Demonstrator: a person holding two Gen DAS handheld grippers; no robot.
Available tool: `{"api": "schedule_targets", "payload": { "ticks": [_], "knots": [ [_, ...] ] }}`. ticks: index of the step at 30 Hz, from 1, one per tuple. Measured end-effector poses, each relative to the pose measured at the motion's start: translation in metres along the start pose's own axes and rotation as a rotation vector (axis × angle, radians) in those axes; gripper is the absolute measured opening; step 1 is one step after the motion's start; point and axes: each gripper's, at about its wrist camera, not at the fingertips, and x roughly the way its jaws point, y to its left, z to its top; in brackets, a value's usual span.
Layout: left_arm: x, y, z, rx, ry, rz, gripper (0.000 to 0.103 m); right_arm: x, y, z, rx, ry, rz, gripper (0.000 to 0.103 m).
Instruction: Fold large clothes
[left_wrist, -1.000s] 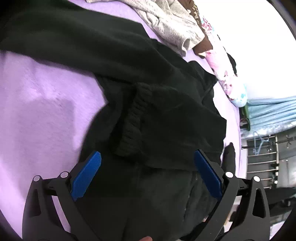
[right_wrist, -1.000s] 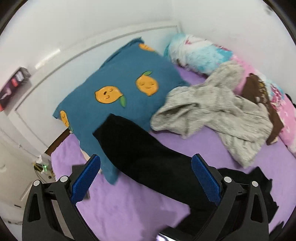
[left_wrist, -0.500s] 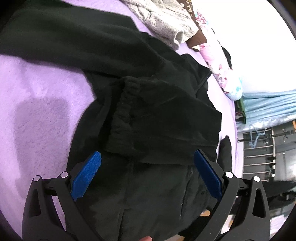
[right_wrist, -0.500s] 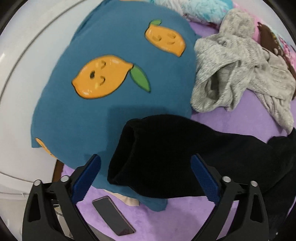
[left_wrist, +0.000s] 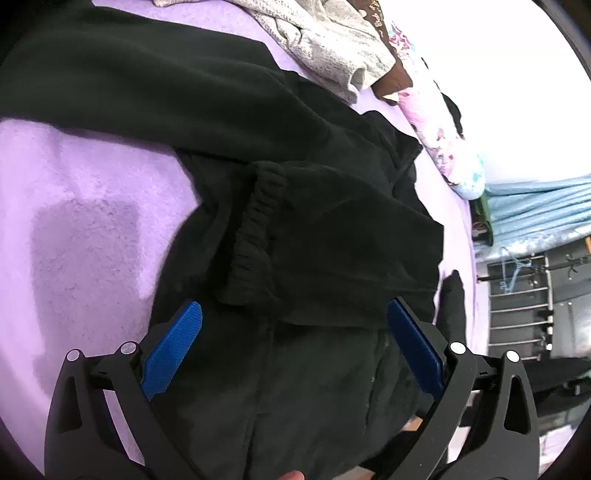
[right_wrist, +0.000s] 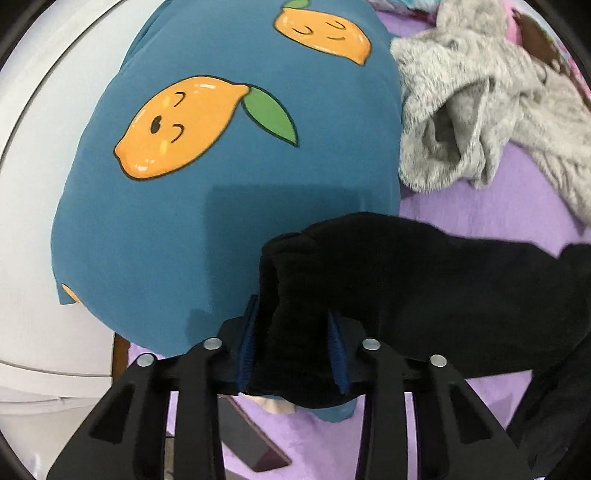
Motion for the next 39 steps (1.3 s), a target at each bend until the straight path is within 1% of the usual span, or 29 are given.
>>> {"api": "schedule_targets", "payload": {
  "ticks": [4, 7, 9, 14, 15, 17, 18, 20, 23, 25, 27, 29, 31, 34, 36, 39],
  "knots": [
    [-0.003, -0.007, -0.001, 0.034, -0.015, 0.01, 0.096, -0.017, -0.01, -0.001, 0.01, -0.002, 0.057, 0.027],
    [-0.001, -0.009, -0.003, 0.026, -0.011, -0.002, 0.097, -0.04, -0.018, 0.002, 0.004, -0.036, 0.101, 0.026],
    [0.001, -0.012, -0.005, 0.033, 0.001, -0.006, 0.096, -0.061, -0.025, 0.002, -0.003, -0.064, 0.134, 0.026],
    [0.002, -0.023, -0.012, 0.056, 0.005, -0.017, 0.096, -0.112, -0.05, 0.002, -0.003, -0.103, 0.206, 0.026],
    [0.002, -0.025, -0.013, 0.067, 0.002, -0.018, 0.096, -0.129, -0.057, 0.001, -0.012, -0.115, 0.222, 0.026],
    [0.0, -0.027, -0.014, 0.07, -0.009, -0.001, 0.096, -0.155, -0.07, -0.001, -0.026, -0.143, 0.242, 0.026],
    [-0.001, -0.029, -0.015, 0.065, -0.014, 0.005, 0.096, -0.175, -0.081, -0.004, -0.035, -0.164, 0.258, 0.026],
    [-0.002, -0.034, -0.017, 0.073, -0.016, -0.008, 0.096, -0.205, -0.101, -0.006, -0.041, -0.199, 0.28, 0.026],
    [0.0, -0.04, -0.019, 0.085, -0.024, -0.003, 0.096, -0.248, -0.136, -0.013, -0.041, -0.256, 0.296, 0.026],
    [0.002, -0.039, -0.02, 0.069, -0.015, -0.017, 0.096, -0.282, -0.165, -0.019, -0.032, -0.297, 0.303, 0.026],
    [0.004, -0.038, -0.02, 0.048, -0.01, -0.028, 0.096, -0.306, -0.189, -0.024, -0.017, -0.332, 0.309, 0.026],
    [0.005, -0.037, -0.02, 0.031, -0.013, -0.021, 0.096, -0.33, -0.216, -0.03, -0.002, -0.362, 0.322, 0.026],
    [0.004, -0.034, -0.019, 0.013, -0.018, -0.038, 0.096, -0.353, -0.242, -0.039, 0.013, -0.392, 0.332, 0.026],
    [-0.006, -0.023, -0.015, -0.063, -0.069, -0.071, 0.096, -0.386, -0.279, -0.055, 0.017, -0.435, 0.343, 0.026],
    [-0.016, -0.012, -0.009, -0.122, -0.121, -0.064, 0.096, -0.406, -0.307, -0.068, 0.021, -0.463, 0.352, 0.026],
    [-0.029, 0.002, 0.006, -0.185, -0.162, -0.063, 0.096, -0.421, -0.342, -0.085, 0.028, -0.488, 0.356, 0.026]
  ]
}}
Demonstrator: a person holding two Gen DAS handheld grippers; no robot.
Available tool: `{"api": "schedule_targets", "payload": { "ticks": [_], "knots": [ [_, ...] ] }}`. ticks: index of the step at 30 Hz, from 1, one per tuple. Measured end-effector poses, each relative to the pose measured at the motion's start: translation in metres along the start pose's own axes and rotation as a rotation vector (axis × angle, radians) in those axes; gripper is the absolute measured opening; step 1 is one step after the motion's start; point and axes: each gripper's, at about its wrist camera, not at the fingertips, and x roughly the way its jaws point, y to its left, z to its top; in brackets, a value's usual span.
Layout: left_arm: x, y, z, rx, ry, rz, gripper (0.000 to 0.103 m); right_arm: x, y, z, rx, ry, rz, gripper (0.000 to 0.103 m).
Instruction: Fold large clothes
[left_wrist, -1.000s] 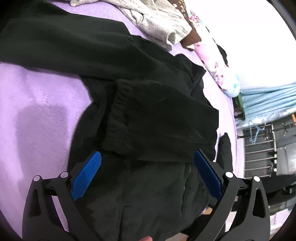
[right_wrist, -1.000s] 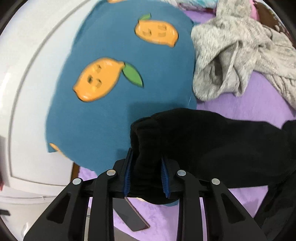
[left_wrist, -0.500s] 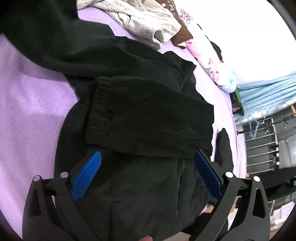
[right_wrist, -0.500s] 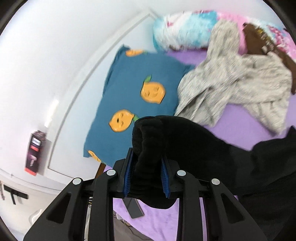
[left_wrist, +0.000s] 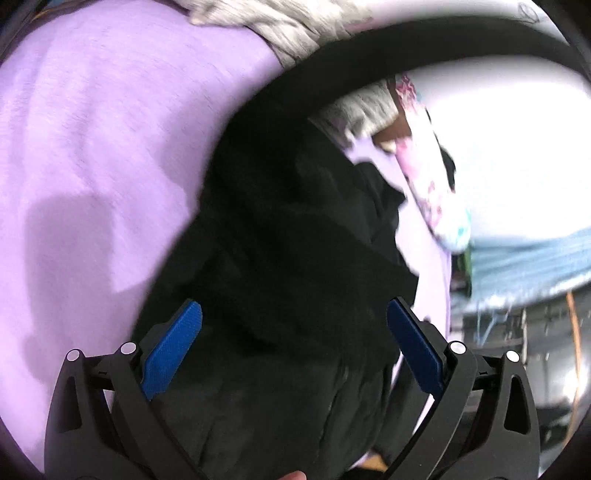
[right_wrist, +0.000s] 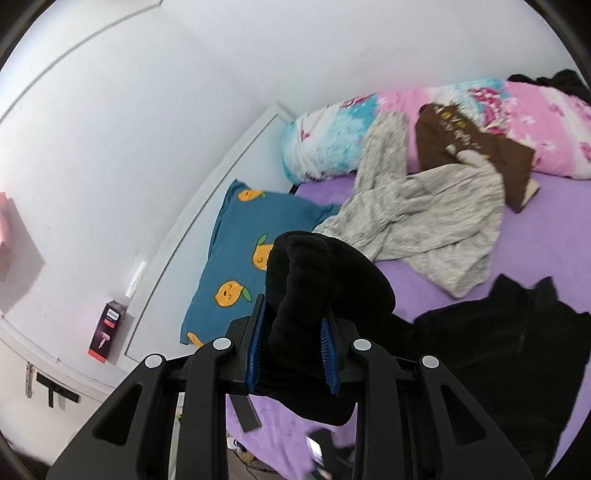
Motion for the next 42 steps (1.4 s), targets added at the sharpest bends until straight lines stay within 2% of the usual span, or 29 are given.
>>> {"api": "schedule_targets", "payload": {
  "ticks": [6, 12, 20, 23, 27, 29, 31, 32, 34, 39, 42],
  "knots": [
    [-0.011, 0.005, 0.026, -0.031, -0.068, 0.01, 0.096, -0.063, -0.088, -0.015, 0.08, -0.041, -0.01, 0.026],
    [0.006, 0.001, 0.037, -0.02, -0.051, 0.009, 0.096, -0.104, -0.197, -0.039, 0.168, -0.08, -0.031, 0.026],
    [0.024, -0.024, 0.055, 0.024, -0.114, -0.005, 0.096, -0.126, -0.31, -0.096, 0.216, -0.101, -0.017, 0.026],
    [0.038, -0.037, 0.055, 0.058, -0.115, 0.016, 0.096, -0.131, -0.344, -0.12, 0.21, -0.106, -0.074, 0.026],
    [0.06, -0.056, 0.047, 0.133, -0.108, 0.045, 0.096, -0.128, -0.395, -0.149, 0.31, -0.111, -0.074, 0.026],
    [0.075, -0.072, 0.039, 0.226, -0.106, 0.093, 0.096, -0.122, -0.419, -0.166, 0.352, -0.105, -0.082, 0.026],
    [0.089, -0.081, 0.029, 0.328, -0.096, 0.231, 0.097, -0.113, -0.437, -0.183, 0.373, -0.094, -0.097, 0.026],
    [0.101, -0.083, 0.022, 0.383, -0.081, 0.337, 0.097, -0.109, -0.443, -0.19, 0.383, -0.089, -0.108, 0.027],
    [0.116, -0.076, 0.013, 0.413, -0.033, 0.398, 0.097, -0.099, -0.46, -0.211, 0.419, -0.079, -0.108, 0.027],
    [0.141, -0.063, 0.0, 0.532, -0.027, 0.595, 0.098, -0.069, -0.487, -0.255, 0.458, -0.021, -0.169, 0.029],
    [0.144, -0.052, 0.0, 0.545, -0.024, 0.623, 0.098, -0.063, -0.499, -0.273, 0.458, -0.023, -0.202, 0.032]
  ]
}}
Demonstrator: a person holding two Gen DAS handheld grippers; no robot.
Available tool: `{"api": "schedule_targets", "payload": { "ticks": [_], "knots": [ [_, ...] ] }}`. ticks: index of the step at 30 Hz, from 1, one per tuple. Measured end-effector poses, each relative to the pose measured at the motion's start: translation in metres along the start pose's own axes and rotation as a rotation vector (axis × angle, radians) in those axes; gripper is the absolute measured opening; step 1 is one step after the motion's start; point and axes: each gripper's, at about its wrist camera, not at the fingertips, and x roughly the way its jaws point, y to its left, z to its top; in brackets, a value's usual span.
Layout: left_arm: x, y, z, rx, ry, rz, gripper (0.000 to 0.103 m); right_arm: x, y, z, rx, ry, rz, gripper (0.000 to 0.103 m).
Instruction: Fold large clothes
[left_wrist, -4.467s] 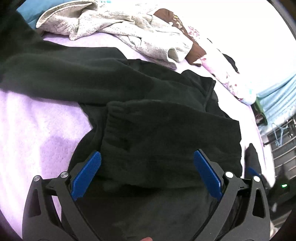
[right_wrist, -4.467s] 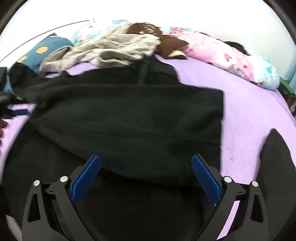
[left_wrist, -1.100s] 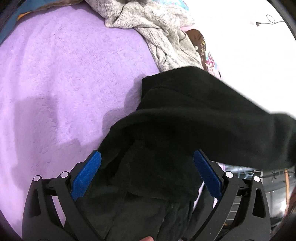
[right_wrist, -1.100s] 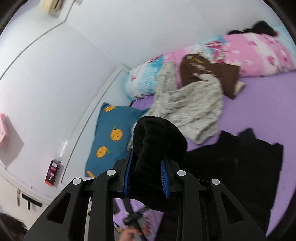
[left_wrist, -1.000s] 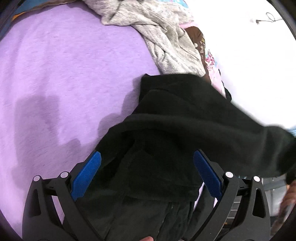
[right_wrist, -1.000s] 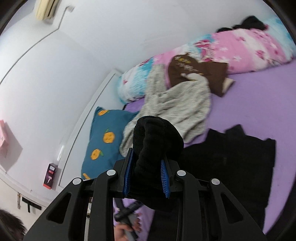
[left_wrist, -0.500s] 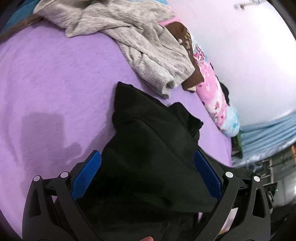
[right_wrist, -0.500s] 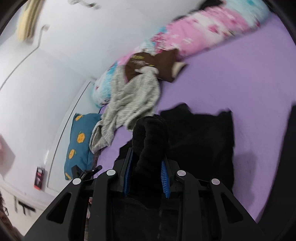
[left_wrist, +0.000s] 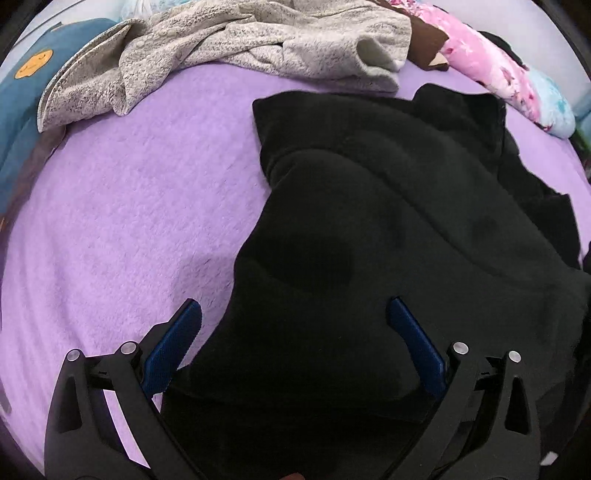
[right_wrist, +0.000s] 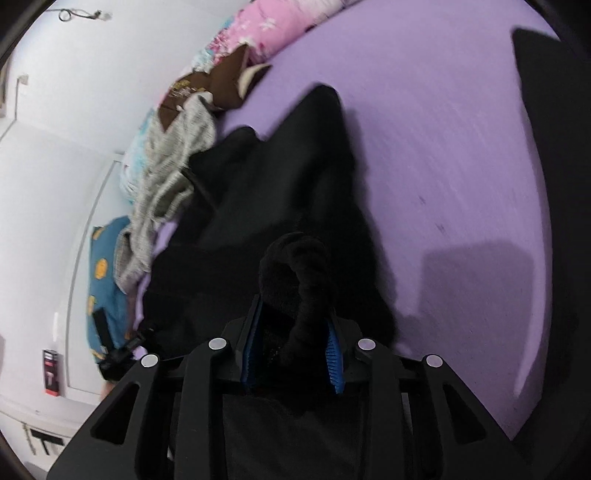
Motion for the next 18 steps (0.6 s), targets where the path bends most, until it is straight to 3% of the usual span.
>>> {"api": "schedule_targets", "payload": {
  "ticks": [3, 6, 7, 10, 13, 15, 18],
  "knots": [
    [-0.002, 0.001, -0.002, 0.022, -0.011, 0.019, 0.098, 0.004, -0.017, -0.004, 0.042, 0.002, 0.027, 0.03],
    [-0.009, 0.002, 0.001, 0.019, -0.007, 0.021, 0.098, 0.005, -0.011, 0.001, 0.023, 0.016, -0.004, 0.034],
    [-0.015, 0.005, 0.0, 0.008, -0.003, 0.009, 0.098, 0.005, -0.007, 0.002, 0.011, 0.015, -0.018, 0.038],
    [-0.041, 0.01, -0.002, 0.011, -0.029, -0.012, 0.097, -0.009, 0.0, 0.002, -0.019, -0.007, -0.137, 0.069],
    [-0.065, 0.021, -0.001, -0.044, -0.076, -0.072, 0.097, -0.033, 0.009, 0.006, -0.052, -0.06, -0.174, 0.069],
    [-0.078, 0.023, 0.006, -0.08, -0.078, -0.16, 0.097, -0.052, 0.021, 0.009, -0.069, -0.144, -0.154, 0.069],
    [-0.096, 0.008, 0.013, -0.065, -0.13, -0.265, 0.097, -0.059, 0.044, 0.009, -0.111, -0.202, 0.019, 0.077]
  ]
}}
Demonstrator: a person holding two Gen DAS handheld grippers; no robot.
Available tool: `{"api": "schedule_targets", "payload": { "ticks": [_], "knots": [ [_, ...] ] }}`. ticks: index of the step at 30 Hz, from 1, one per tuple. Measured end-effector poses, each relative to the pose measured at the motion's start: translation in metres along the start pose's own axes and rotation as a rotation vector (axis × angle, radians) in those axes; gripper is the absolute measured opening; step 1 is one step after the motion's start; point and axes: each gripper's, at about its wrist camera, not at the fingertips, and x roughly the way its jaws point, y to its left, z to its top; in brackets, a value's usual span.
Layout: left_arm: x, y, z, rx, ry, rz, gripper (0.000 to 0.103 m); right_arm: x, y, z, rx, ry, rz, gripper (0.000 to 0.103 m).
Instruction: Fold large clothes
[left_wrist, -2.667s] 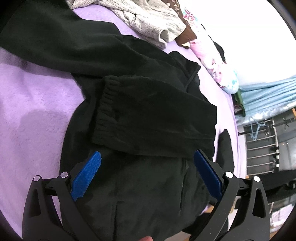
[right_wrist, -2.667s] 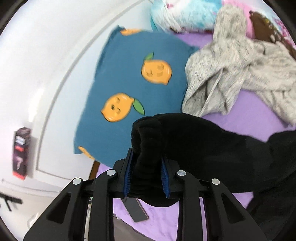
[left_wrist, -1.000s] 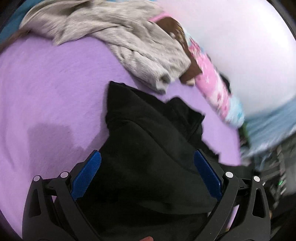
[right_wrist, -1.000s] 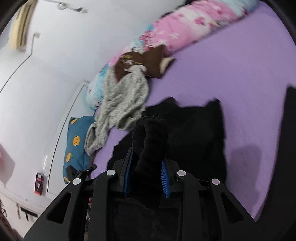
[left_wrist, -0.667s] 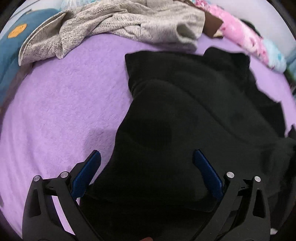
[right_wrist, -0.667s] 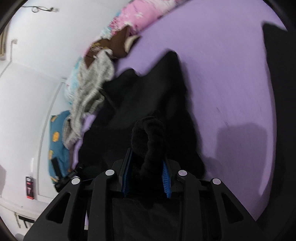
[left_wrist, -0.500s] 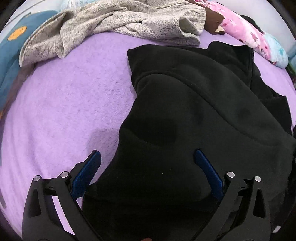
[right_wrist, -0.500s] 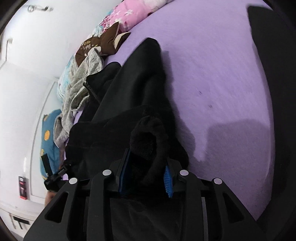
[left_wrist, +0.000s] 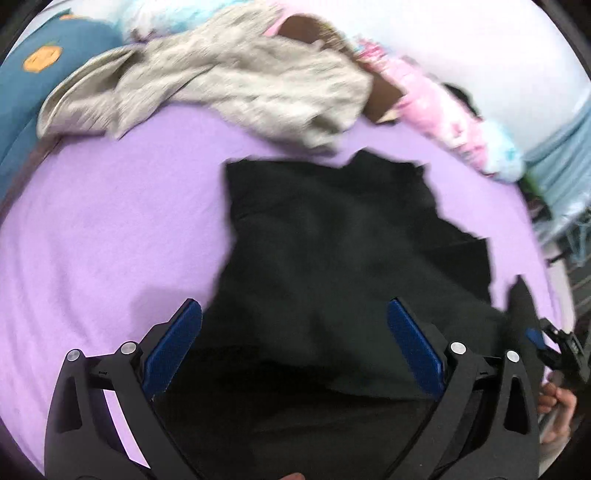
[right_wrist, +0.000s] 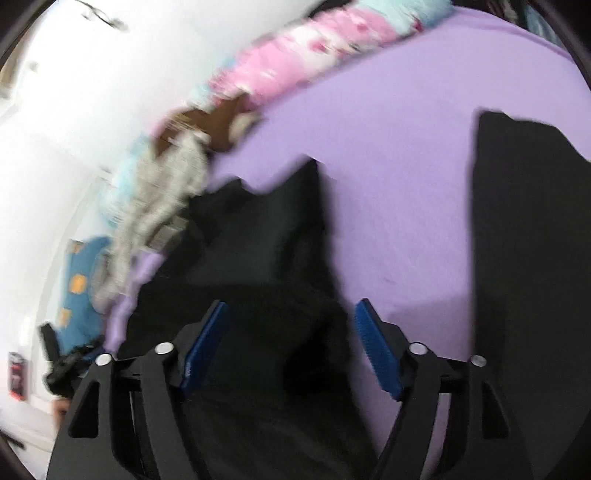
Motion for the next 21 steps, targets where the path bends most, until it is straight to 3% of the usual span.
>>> {"api": "schedule_targets", "payload": {
  "ticks": [2, 5, 9, 12, 17, 21],
  "knots": [
    [0.001, -0.016, -0.002, 0.067, -0.02, -0.013, 0.097, 0.01, 0.015, -0.005, -0.054, 0.009, 0.027, 0.079],
    [0.02, -0.033, -0.013, 0.125, -0.003, -0.038, 0.097, 0.036, 0.031, -0.018, -0.144, 0.055, -0.054, 0.088],
    [0.054, -0.042, -0.027, 0.209, 0.034, 0.083, 0.097, 0.066, 0.038, -0.034, -0.244, 0.097, -0.182, 0.088],
    [0.068, -0.048, -0.033, 0.282, 0.007, 0.114, 0.097, 0.088, 0.033, -0.042, -0.295, 0.155, -0.271, 0.097],
    [0.097, -0.03, -0.034, 0.225, 0.077, 0.074, 0.097, 0.105, 0.004, -0.043, -0.205, 0.191, -0.245, 0.097],
    [0.101, -0.037, -0.035, 0.269, 0.069, 0.094, 0.097, 0.109, 0.01, -0.045, -0.266, 0.216, -0.276, 0.098]
  ]
}}
